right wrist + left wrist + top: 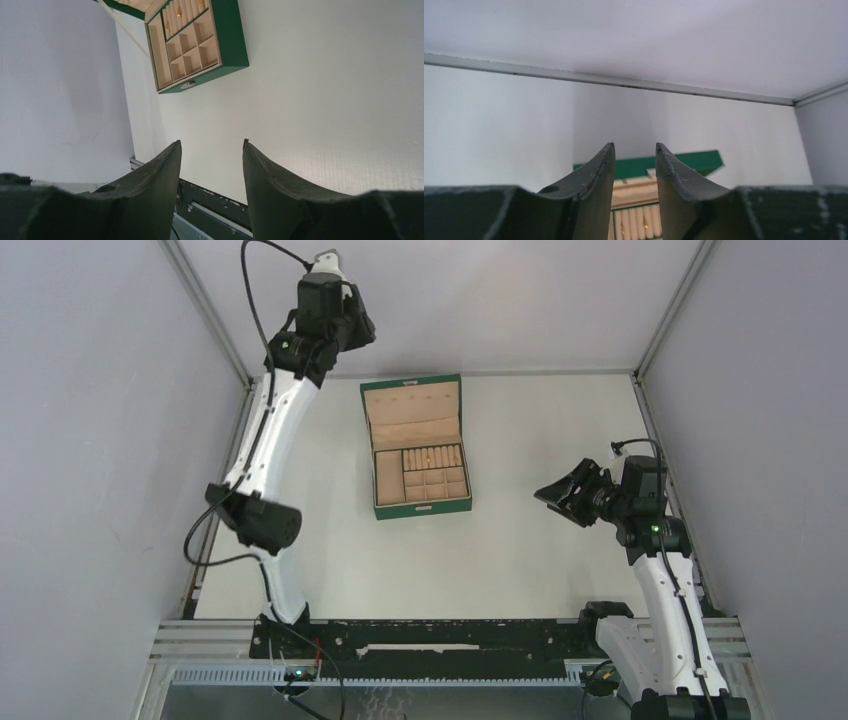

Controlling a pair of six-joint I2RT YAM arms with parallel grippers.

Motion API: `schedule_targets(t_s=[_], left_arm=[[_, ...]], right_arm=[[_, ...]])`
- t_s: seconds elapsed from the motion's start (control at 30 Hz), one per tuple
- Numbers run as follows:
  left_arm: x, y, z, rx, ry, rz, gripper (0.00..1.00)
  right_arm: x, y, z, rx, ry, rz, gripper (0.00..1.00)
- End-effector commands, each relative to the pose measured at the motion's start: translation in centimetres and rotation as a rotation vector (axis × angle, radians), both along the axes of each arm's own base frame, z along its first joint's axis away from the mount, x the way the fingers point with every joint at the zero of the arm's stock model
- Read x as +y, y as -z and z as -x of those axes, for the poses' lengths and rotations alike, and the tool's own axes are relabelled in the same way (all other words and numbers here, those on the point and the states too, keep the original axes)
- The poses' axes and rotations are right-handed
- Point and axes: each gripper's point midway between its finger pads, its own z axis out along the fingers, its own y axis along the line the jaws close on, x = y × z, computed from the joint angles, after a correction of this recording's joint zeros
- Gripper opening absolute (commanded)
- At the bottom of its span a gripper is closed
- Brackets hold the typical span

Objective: Organize the mixed jewelry

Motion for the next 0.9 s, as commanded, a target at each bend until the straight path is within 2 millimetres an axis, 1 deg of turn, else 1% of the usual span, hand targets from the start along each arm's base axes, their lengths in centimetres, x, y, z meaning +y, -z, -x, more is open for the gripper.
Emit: schedule_targets(t_s=[0.0, 0.1, 0.17, 0.23, 0.3, 0.4, 0.47, 0.53, 0.57, 0.63, 0.77, 0.83, 0.87], left_arm=[[0.6, 7.0, -3.9, 0.179, 0.061, 0.034, 0.43], [1.1, 9.4, -5.8, 0.208, 0.094, 0.06, 0.45], [1.0, 11.0, -6.5, 0.231, 0.121, 0.052, 0.45], [0.7, 12.7, -6.5, 0.266, 0.164, 0.043, 0.46], [0.0, 14.0, -5.7, 0.313, 0.224, 0.048, 0.45], [-1.6, 15.4, -3.0, 0.378, 0.326, 0.068, 0.43], [-1.8, 16.1, -0.9, 0.414, 0.345, 0.053, 0.43], [-2.0, 17.1, 1.6, 0.449, 0.365, 0.049, 0.43], [-2.1, 16.9, 3.1, 0.452, 0.374, 0.057, 0.43], [-2.6, 17.6, 5.7, 0.474, 0.409, 0.075, 0.42], [-3.2, 19.8, 10.6, 0.549, 0.456, 0.086, 0.42], [-3.2, 19.8, 12.3, 0.566, 0.474, 0.082, 0.42], [-3.1, 19.4, 12.9, 0.556, 0.477, 0.079, 0.42]], right_arm=[[0.0, -1.3, -0.4, -0.058, -0.006, -0.003, 0.57], [0.2, -1.4, -0.3, -0.057, -0.009, -0.01, 0.57], [0.2, -1.4, -0.3, -0.057, -0.012, -0.016, 0.57], [0.3, -1.5, -0.2, -0.059, -0.016, -0.019, 0.57], [0.3, -1.5, -0.2, -0.056, -0.014, -0.018, 0.57], [0.2, -1.3, -0.1, -0.049, -0.007, -0.014, 0.57], [0.2, -1.3, -0.1, -0.047, -0.006, -0.013, 0.57], [0.1, -1.3, -0.1, -0.047, -0.004, -0.011, 0.57], [0.1, -1.2, -0.2, -0.045, -0.003, -0.012, 0.57], [0.1, -1.1, -0.3, -0.042, -0.004, -0.013, 0.57], [0.2, -1.2, -0.7, -0.046, -0.004, -0.016, 0.57], [0.2, -1.3, -1.0, -0.05, -0.006, -0.022, 0.57], [0.3, -1.3, -1.1, -0.051, -0.009, -0.026, 0.57]])
